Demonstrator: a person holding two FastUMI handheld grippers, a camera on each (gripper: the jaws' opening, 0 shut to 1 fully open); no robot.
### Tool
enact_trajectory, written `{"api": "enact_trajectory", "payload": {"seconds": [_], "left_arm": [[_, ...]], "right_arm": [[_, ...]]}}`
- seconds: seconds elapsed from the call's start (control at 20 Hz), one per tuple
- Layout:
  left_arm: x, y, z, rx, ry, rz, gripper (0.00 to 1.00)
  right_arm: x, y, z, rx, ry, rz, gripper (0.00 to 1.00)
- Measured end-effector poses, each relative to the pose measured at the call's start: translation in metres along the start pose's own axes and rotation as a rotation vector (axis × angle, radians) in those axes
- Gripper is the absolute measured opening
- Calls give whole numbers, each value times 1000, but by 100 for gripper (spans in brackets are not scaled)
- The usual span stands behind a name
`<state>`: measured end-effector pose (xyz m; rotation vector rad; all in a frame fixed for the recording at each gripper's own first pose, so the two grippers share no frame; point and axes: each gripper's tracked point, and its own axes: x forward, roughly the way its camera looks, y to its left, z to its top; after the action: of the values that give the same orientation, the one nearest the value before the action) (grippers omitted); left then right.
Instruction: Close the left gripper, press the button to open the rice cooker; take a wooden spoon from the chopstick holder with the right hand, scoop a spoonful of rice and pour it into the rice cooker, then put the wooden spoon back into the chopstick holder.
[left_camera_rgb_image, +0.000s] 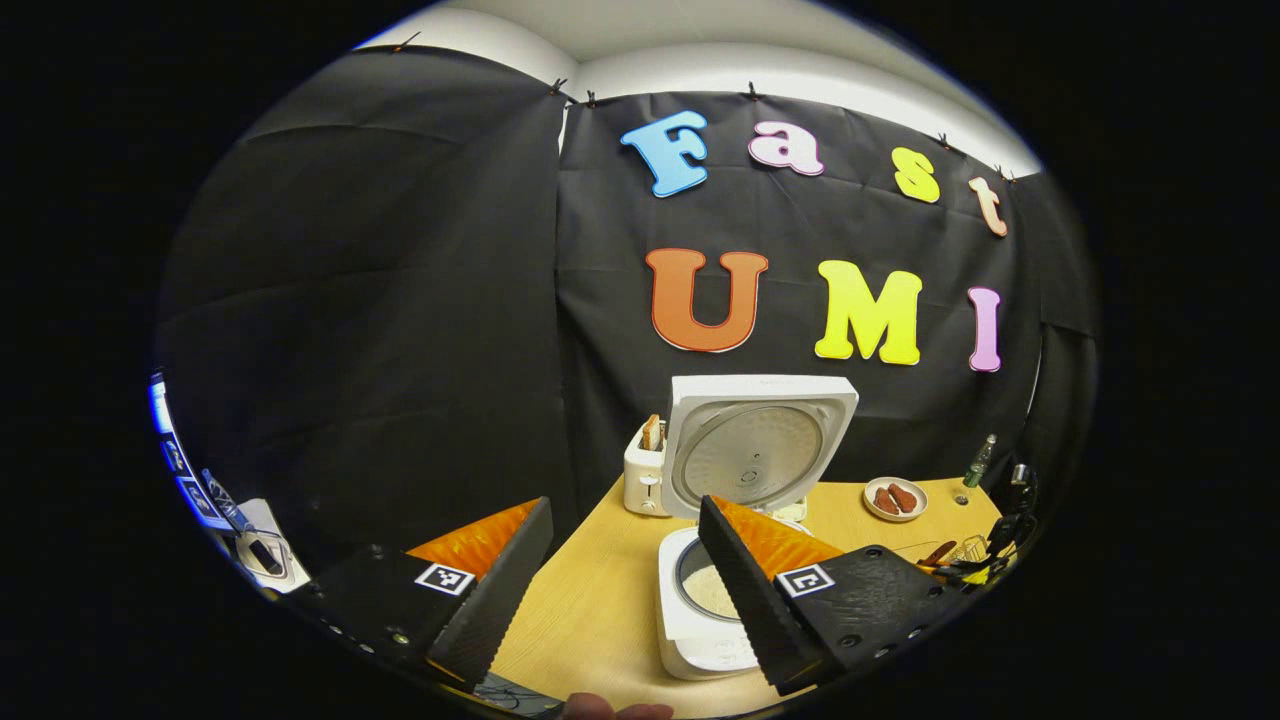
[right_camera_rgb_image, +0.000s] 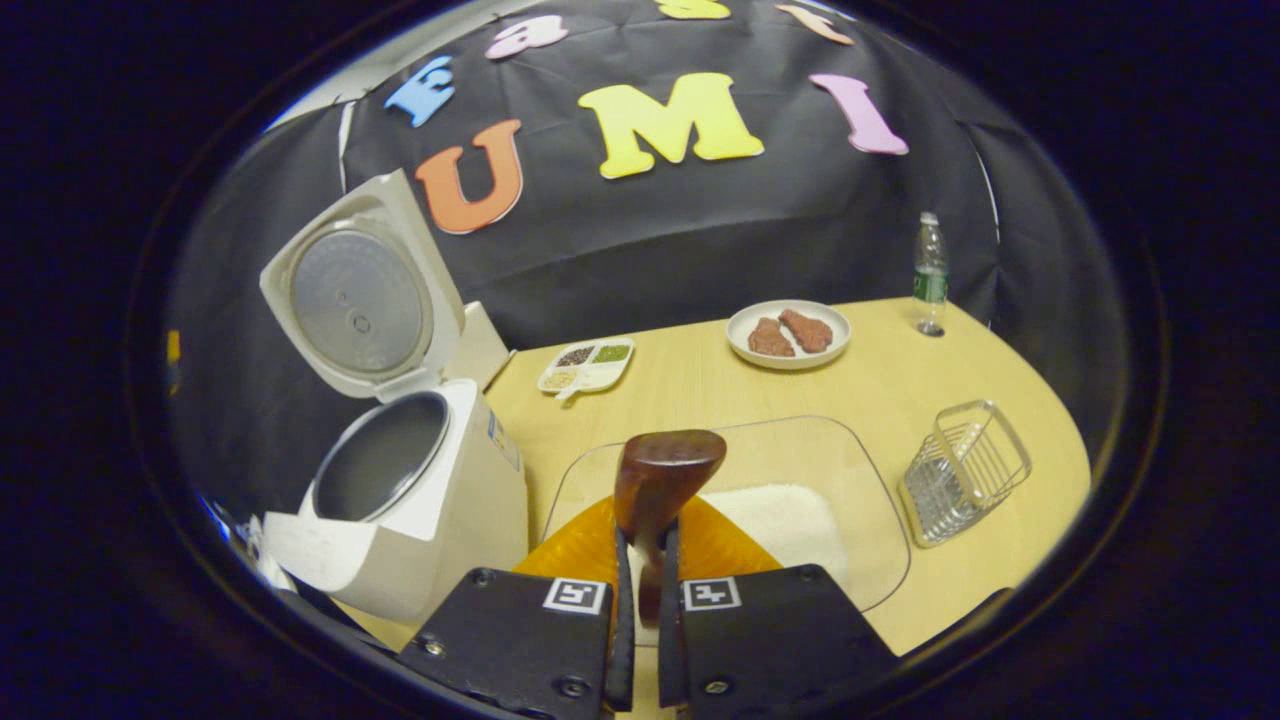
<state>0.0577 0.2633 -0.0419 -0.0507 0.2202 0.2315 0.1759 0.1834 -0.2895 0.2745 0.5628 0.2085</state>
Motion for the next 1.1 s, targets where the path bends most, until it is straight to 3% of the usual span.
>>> {"api": "enact_trajectory", "payload": {"seconds": [0.6,0.95,1.1], "left_arm": [[-19,-27,19,40,-25,-24,94],[-31,-59,26,26,-42,-55,94],[-38,-68,26,18,-51,-69,94]], "right_arm": [[-14,-39,16,559,-27,162,15],[-53,-81,54,772,-131,217,14],[-72,-87,80,811,-179,241,14]]}}
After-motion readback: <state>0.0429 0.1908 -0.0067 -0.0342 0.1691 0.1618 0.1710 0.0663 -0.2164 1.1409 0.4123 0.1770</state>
